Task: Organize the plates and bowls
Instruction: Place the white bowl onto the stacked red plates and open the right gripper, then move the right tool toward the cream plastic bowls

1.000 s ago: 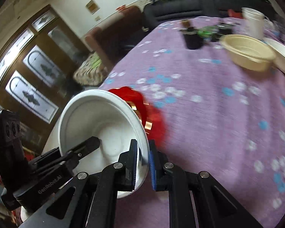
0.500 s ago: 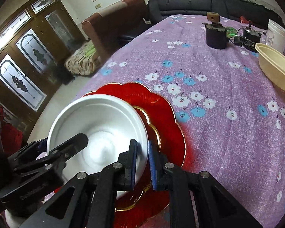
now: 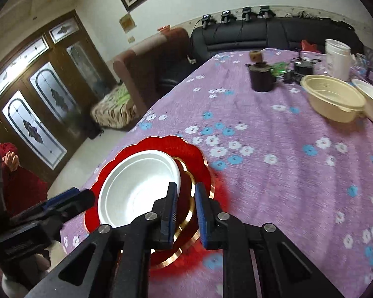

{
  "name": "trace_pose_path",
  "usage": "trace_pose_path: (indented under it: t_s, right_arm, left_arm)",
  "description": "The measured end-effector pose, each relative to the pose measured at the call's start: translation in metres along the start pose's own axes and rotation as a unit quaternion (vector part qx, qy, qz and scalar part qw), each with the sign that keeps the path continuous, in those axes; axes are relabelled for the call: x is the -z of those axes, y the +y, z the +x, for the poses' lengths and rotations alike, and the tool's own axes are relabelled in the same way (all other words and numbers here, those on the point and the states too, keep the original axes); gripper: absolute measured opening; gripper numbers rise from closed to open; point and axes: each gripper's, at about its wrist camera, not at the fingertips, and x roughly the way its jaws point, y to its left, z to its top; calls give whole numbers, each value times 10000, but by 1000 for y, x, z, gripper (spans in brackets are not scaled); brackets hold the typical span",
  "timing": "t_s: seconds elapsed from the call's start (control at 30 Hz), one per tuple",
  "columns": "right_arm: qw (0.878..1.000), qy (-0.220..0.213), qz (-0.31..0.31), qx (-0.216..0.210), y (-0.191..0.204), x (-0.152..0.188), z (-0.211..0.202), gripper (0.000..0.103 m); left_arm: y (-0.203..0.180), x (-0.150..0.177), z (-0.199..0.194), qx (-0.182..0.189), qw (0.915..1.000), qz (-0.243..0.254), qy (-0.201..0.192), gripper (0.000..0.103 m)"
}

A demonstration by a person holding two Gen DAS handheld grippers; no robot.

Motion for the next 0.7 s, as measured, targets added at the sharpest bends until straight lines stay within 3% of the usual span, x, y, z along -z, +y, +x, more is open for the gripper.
trace_pose_path:
  t_s: [0.3,0.5,0.63,0.7]
  right_arm:
    - [9985,-279,466,28,-50,26,-63,22]
    - [9950,-724,682,120,-83,25,-128,23]
    - [9899,-1129,837,205,-105,26,-174,37]
    - [9869,-1288,941,237,-118,28,-191,37]
  left_arm:
    - [-87,5,-53,868,9947,532,-117,74]
    - [-136,-14,-92,1909,9799,568,101,74]
    - [-179,-40,-134,2036,9736,962,-379,74]
    - [-199,-49,-152,2042,9701,1125,-682,74]
